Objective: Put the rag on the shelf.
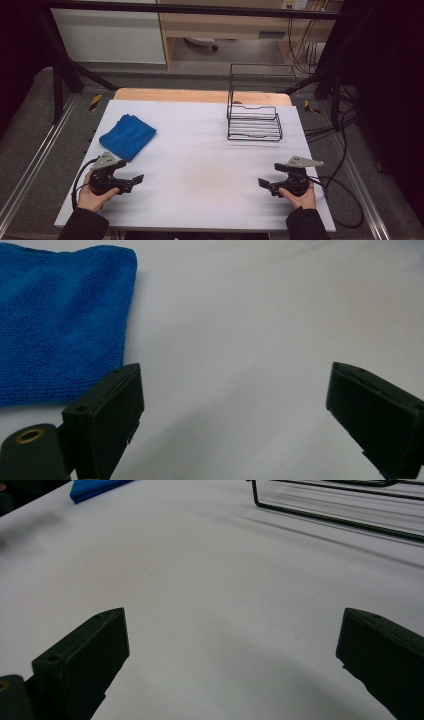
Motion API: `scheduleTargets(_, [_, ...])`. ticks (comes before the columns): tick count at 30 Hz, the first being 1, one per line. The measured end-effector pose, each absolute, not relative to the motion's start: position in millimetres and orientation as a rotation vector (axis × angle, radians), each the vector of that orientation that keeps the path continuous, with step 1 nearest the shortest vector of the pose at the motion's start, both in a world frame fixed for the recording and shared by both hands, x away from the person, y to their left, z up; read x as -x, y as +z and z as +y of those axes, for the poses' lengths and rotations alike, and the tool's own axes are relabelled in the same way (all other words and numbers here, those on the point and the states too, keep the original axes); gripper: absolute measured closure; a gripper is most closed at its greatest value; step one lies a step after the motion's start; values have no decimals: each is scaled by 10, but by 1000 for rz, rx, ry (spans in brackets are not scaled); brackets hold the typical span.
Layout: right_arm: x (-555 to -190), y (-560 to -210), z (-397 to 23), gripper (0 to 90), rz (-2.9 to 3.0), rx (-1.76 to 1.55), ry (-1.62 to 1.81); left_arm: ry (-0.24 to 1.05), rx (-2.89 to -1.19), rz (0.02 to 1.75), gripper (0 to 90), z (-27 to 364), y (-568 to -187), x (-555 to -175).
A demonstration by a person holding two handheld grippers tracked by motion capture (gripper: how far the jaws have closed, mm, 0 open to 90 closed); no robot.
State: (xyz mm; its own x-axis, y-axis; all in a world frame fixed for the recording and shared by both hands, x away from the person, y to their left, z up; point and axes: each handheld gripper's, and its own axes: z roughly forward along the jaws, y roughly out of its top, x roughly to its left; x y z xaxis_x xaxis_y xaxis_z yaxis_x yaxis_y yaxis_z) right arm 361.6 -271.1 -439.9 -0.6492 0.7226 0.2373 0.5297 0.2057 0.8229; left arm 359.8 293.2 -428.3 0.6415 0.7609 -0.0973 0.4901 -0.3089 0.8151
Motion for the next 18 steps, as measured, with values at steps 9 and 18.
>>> scheduleTargets(9, [-3615,-4397,-2708,10,2278,-1200,1418,394,-1976,985,83,2910,-4258,-3593])
scheduleTargets(18, [-3617,-4390,-2685,10,2286,-1192,1401,408,-1994,1004,92,2881,-4217,-3607])
